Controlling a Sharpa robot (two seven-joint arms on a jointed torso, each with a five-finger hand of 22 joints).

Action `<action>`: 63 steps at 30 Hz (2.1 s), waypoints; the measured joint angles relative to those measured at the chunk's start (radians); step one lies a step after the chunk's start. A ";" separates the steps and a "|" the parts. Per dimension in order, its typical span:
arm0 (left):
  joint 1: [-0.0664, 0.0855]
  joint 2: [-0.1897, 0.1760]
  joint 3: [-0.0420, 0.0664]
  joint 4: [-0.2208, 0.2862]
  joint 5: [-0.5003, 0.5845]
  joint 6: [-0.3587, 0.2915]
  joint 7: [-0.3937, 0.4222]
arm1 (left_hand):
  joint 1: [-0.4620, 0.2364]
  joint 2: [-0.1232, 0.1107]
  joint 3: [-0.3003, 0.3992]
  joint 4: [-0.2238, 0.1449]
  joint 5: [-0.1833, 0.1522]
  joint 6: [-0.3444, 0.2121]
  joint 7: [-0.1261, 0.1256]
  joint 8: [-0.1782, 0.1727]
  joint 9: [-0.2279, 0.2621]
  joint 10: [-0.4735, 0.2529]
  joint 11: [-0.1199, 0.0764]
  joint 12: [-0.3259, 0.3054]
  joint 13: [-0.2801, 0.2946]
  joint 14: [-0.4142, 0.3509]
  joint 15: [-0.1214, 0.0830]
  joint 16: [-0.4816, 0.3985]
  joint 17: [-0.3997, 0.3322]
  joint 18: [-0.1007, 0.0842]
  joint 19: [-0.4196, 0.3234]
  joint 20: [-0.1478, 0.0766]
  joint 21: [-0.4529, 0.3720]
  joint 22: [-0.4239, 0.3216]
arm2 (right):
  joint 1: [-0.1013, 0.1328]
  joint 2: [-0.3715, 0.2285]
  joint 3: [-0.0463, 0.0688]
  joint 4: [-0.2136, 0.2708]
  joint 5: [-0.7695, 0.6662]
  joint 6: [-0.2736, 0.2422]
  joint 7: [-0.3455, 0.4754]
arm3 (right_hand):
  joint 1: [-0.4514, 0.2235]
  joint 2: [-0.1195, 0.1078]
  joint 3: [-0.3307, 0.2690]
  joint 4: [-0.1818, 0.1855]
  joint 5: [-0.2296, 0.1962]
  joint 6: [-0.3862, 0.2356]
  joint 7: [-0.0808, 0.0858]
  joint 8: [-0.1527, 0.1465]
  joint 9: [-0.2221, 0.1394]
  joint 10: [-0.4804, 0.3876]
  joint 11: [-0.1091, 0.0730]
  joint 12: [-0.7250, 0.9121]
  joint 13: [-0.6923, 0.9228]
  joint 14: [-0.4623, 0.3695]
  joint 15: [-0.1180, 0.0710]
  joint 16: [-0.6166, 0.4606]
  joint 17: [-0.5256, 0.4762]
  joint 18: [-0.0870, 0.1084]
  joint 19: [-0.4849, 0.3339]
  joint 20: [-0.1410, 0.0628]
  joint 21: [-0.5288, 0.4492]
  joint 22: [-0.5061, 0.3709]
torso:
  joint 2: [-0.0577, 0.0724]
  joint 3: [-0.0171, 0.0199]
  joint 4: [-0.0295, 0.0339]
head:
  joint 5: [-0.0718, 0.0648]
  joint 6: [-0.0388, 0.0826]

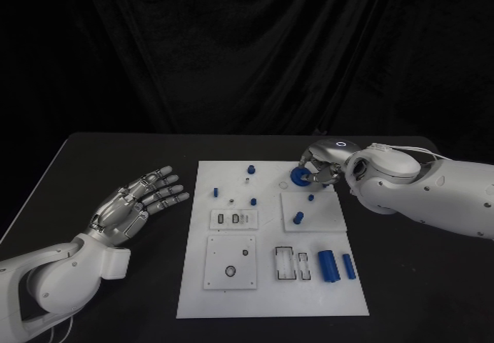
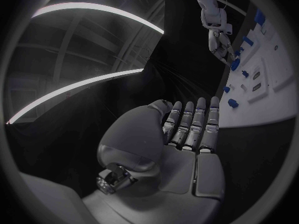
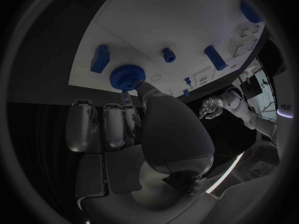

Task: Assemble the parts on the task board

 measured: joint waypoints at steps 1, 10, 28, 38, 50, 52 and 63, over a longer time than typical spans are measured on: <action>0.000 0.000 0.000 0.000 0.000 0.000 0.000 | 0.000 0.000 0.000 0.000 0.000 0.000 0.000 0.000 0.000 0.000 0.000 0.000 0.000 0.000 0.000 0.000 0.000 0.000 0.000 0.000 0.000 0.000 | 0.000 0.000 0.000 0.000 0.000 0.000 0.000 | 0.003 -0.003 -0.002 -0.002 -0.007 -0.009 -0.006 0.000 0.000 -0.001 -0.001 0.000 -0.002 0.000 0.000 -0.001 0.000 0.000 0.000 0.000 0.000 0.000 | 0.000 0.0000 -0.0001 | 0.000 0.000; 0.000 0.001 0.000 -0.001 0.000 0.002 0.000 | 0.000 0.000 0.007 -0.001 -0.003 0.000 0.000 0.000 0.000 0.000 0.000 0.000 0.000 0.000 0.000 0.000 0.000 0.000 0.000 0.000 0.000 0.000 | -0.001 -0.007 -0.002 0.001 0.000 0.001 0.004 | -0.008 -0.017 -0.012 0.004 -0.044 -0.125 -0.010 -0.063 0.030 -0.009 -0.009 -0.004 -0.009 -0.004 -0.004 -0.012 -0.002 0.000 0.001 -0.006 -0.010 0.001 | 0.000 0.0003 -0.0007 | 0.002 -0.004; 0.000 0.001 0.000 -0.001 0.000 0.004 0.000 | 0.000 0.000 0.007 -0.001 -0.003 0.000 0.000 0.000 0.000 0.000 0.000 0.000 0.000 0.000 0.000 0.000 0.000 0.000 0.000 0.000 0.000 0.000 | -0.002 -0.011 -0.003 -0.001 0.001 0.006 0.006 | -0.013 -0.022 -0.023 0.015 -0.045 -0.090 0.003 -0.043 0.045 -0.013 -0.005 -0.012 -0.015 0.000 -0.007 -0.016 -0.001 0.000 0.000 -0.007 -0.016 0.001 | 0.000 0.0008 -0.0012 | -0.001 -0.013; 0.000 0.003 0.000 -0.003 0.000 0.005 0.000 | -0.004 0.004 0.007 -0.001 -0.003 0.000 0.000 0.000 0.000 0.000 0.000 0.000 0.000 -0.004 0.004 0.000 0.000 0.000 0.000 0.000 0.000 0.000 | -0.002 0.001 -0.001 -0.013 0.001 0.007 0.007 | -0.013 -0.022 -0.024 0.015 -0.034 -0.042 0.001 -0.011 0.066 -0.018 -0.004 -0.012 -0.016 0.000 -0.007 -0.020 -0.001 0.000 0.000 -0.007 -0.020 0.000 | 0.000 0.0008 -0.0012 | -0.003 -0.012; 0.000 0.008 0.000 -0.008 0.000 0.008 0.000 | -0.008 0.000 0.010 0.001 -0.003 0.000 0.000 0.000 0.000 0.000 0.000 0.000 0.000 -0.004 0.004 0.000 0.000 0.000 0.000 0.000 0.000 0.000 | -0.003 0.017 0.002 -0.032 0.001 0.017 0.007 | 0.005 -0.039 -0.021 -0.002 -0.006 -0.050 0.001 -0.011 0.091 -0.038 -0.001 -0.028 -0.033 -0.013 -0.005 -0.040 -0.018 0.000 -0.009 -0.005 -0.043 0.000 | 0.000 0.0008 -0.0007 | -0.003 -0.014; 0.000 0.009 0.000 -0.009 0.000 0.009 0.000 | -0.008 0.000 0.010 0.001 -0.003 0.000 0.000 0.000 0.000 0.000 0.000 0.000 0.000 -0.004 0.004 0.000 0.000 0.000 0.000 0.000 0.000 0.000 | -0.003 0.019 0.003 -0.033 0.001 0.020 0.007 | 0.005 -0.039 -0.018 -0.010 0.013 -0.050 0.002 -0.009 0.100 -0.043 -0.004 -0.028 -0.034 -0.013 -0.005 -0.043 -0.018 0.000 -0.009 -0.005 -0.044 0.000 | 0.000 0.0007 -0.0007 | -0.002 -0.014; 0.000 0.010 0.000 -0.011 0.000 0.012 0.000 | -0.008 0.000 0.009 0.001 -0.003 -0.004 0.004 0.000 0.000 -0.004 0.004 0.000 0.000 -0.004 0.004 0.000 0.000 0.000 0.000 0.000 0.000 0.000 | -0.003 0.025 0.006 -0.034 0.000 0.030 0.012 | 0.022 -0.046 0.018 -0.049 0.192 -0.033 0.021 0.006 0.107 -0.047 0.000 -0.039 -0.037 -0.018 -0.004 -0.046 -0.016 0.000 -0.013 -0.002 -0.050 0.000 | 0.000 0.0009 0.0000 | -0.004 -0.013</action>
